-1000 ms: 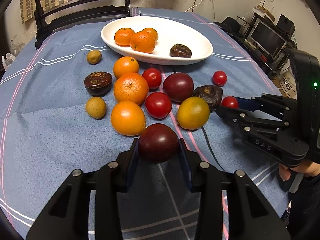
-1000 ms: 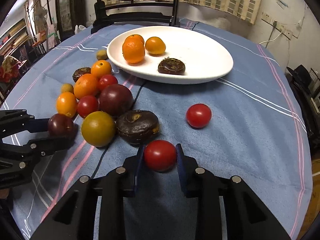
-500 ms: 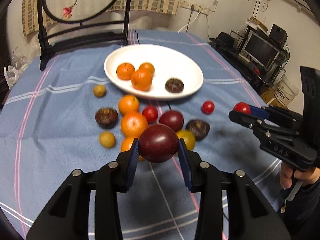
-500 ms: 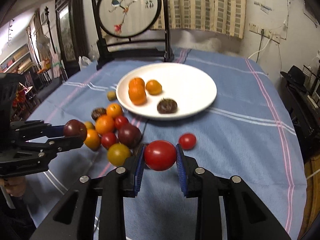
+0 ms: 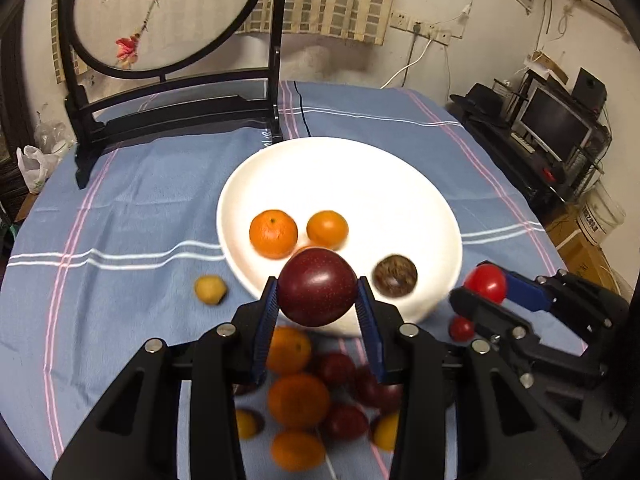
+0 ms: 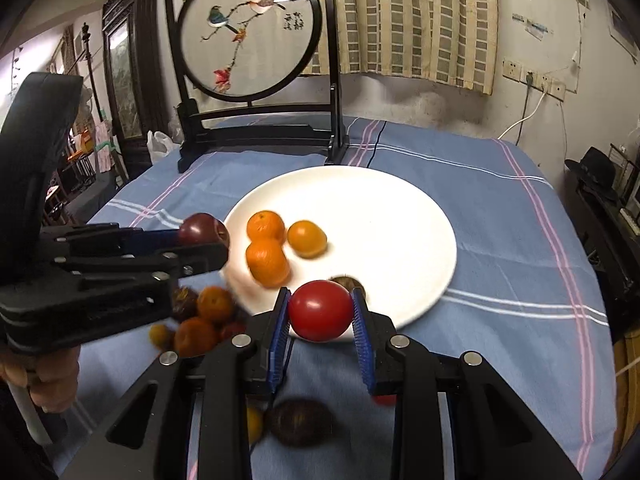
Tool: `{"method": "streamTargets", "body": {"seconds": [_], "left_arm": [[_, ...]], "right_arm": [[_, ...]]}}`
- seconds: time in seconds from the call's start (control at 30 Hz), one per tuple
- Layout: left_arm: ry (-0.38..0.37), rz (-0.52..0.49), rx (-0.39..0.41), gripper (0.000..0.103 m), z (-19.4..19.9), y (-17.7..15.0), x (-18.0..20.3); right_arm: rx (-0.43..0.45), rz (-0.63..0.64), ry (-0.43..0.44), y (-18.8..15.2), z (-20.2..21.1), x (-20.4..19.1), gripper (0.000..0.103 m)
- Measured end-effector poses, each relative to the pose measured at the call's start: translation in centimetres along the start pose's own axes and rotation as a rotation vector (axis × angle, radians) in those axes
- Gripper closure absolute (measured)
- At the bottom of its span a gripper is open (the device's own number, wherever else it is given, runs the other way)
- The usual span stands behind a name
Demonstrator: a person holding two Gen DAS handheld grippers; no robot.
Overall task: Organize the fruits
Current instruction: 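Carry the plum and cherry tomato onto the white plate and open both tools, then grasp an orange with the left tool while the right tool grasps a dark brown passion fruit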
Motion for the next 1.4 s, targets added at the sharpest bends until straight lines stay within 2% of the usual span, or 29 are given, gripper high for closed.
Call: {"method": "streamTargets", "body": {"seconds": [0.23, 0.4, 0.47, 0.5, 0.53, 0.7, 0.77, 1.03, 1.4], "left_arm": [[0.003, 0.007, -0.044, 0.065, -4.1, 2.1, 0.0], [0.004, 0.010, -0.028, 0.065, -5.6, 3.3, 0.0], [-0.009, 0.029, -0.033, 0.059, -6.1, 3.7, -0.1], [-0.012, 0.042, -0.037, 0.048, -6.3, 3.9, -0.2], [-0.010, 0.049, -0.035, 0.043, -6.4, 4.0, -0.3], [-0.012, 0.026, -0.022, 0.039, -5.5, 3.5, 0.4], [0.007, 0.022, 0.000, 0.038, -4.4, 2.9, 0.6], [-0.010, 0.033, 0.049, 0.020, 0.0, -0.7, 0.2], [0.006, 0.064, 0.039, 0.017, 3.9, -7.0, -2.0]], "right_arm": [[-0.045, 0.003, -0.018, 1.3, -4.1, 0.6, 0.072], [-0.072, -0.017, -0.035, 1.6, -6.5, 1.9, 0.072], [-0.083, -0.036, -0.034, 1.7, -7.4, 2.5, 0.071], [-0.087, -0.050, -0.032, 1.6, -7.7, 2.8, 0.059], [-0.093, -0.065, -0.029, 1.5, -8.0, 3.1, 0.054], [-0.088, -0.081, -0.032, 1.2, -7.4, 3.6, 0.053], [-0.083, -0.081, -0.042, 1.0, -6.6, 3.7, 0.053], [-0.073, -0.116, -0.043, -1.7, -3.2, 4.1, 0.050], [-0.092, -0.092, -0.049, -6.3, 1.3, 2.7, 0.047]]}}
Point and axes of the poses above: each gripper's, at about its wrist camera, not at the fingertips, and z roughly against the way its jaws point, x to its right, y to its top, the point moved 1 cm from there along -z, roughly the way its jaws point, and after that the axes turned 4 degrees about -y, right-handed, at the moved point
